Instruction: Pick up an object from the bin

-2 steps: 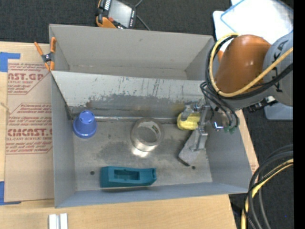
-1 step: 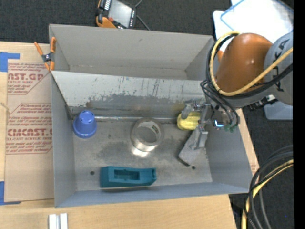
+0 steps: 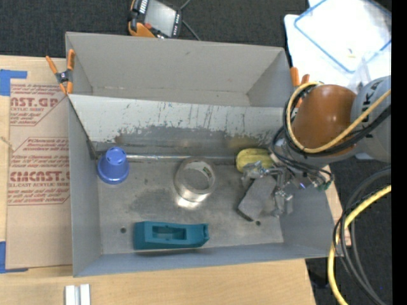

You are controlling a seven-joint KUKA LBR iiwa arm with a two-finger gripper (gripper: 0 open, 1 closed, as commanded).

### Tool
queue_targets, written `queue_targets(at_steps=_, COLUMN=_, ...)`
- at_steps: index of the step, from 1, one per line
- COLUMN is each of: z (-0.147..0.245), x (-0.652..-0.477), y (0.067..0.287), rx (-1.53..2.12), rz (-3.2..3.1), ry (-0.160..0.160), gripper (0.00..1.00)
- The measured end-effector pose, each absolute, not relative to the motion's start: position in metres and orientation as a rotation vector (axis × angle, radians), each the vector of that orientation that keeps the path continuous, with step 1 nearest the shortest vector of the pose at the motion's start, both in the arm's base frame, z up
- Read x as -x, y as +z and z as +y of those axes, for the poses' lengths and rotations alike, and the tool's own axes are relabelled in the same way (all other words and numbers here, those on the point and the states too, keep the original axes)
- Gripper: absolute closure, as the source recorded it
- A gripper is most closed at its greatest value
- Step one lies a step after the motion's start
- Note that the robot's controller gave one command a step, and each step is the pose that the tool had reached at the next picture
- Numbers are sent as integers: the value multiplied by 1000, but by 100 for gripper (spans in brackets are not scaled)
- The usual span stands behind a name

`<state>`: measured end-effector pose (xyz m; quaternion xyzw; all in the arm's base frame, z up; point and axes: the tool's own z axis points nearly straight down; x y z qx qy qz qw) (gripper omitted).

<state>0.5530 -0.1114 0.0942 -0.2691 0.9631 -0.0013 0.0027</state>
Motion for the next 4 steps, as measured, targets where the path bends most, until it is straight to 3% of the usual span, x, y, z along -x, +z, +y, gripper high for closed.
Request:
queue_targets(at_steps=1, z=-117, x=-534, y=130, rx=728, rz=3050, ry=2, gripper=0)
queue_targets(at_steps=2, z=-101, x=-535, y=102, rx=1443, rz=2787, ry=-2, gripper=0)
queue_targets(at_steps=3, z=-106, x=-566, y=70, rx=1422, rz=2789, ry=-5, gripper=0)
queue_targets(at_steps=4, z=-86, x=-569, y=71, rx=1688, rz=2643, ry=-2, gripper=100)
